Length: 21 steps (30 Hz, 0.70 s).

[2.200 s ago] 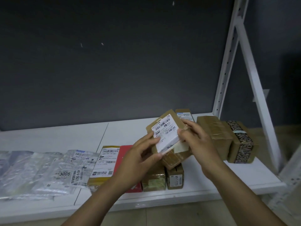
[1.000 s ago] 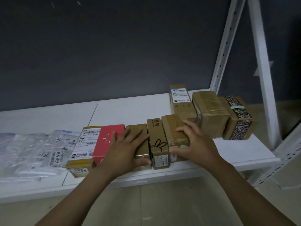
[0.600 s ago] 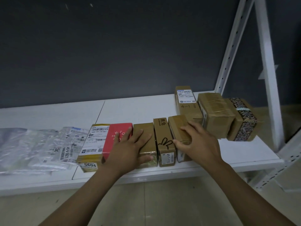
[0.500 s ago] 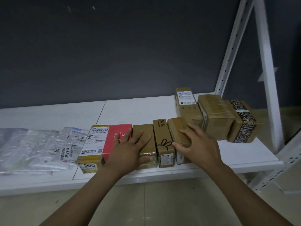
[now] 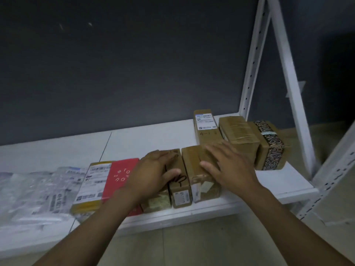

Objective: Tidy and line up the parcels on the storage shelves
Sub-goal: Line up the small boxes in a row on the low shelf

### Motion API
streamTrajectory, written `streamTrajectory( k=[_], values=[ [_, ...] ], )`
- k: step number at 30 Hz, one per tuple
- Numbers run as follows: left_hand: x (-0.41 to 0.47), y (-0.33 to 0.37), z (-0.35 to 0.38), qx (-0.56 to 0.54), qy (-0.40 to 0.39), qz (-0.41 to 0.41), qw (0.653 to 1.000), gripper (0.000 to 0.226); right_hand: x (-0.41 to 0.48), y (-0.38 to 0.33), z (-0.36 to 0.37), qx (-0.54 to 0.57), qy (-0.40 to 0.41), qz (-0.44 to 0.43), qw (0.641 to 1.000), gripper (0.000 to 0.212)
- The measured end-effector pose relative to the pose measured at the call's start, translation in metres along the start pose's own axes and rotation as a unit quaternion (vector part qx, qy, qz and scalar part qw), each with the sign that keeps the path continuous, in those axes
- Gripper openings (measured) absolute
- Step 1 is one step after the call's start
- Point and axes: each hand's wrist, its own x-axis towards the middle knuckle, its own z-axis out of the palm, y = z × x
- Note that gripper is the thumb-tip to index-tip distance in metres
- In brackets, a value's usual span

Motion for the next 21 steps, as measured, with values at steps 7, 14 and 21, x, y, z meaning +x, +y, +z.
streamTrajectory(
  k=[7, 14, 21],
  values=[
    [0.117, 0.048, -0.001, -0.020, 0.020, -0.011, 1.000, 0.056, 0.043, 0.068, -0.027, -0.119, 0.004, 0.043, 0.992, 0.044],
    [0.200, 0.077, 0.038, -0.027, -0.062, -0.073, 0.995, 0.068, 0.066, 0.110, -0.014, -0.089, -0.035, 0.042, 0.995, 0.051],
    [0.225, 0.085, 0.072, -0.084, -0.161, -0.165, 0.969, 0.101, 0.075, 0.133, -0.005, -0.050, -0.019, 0.032, 0.998, 0.052]
  ],
)
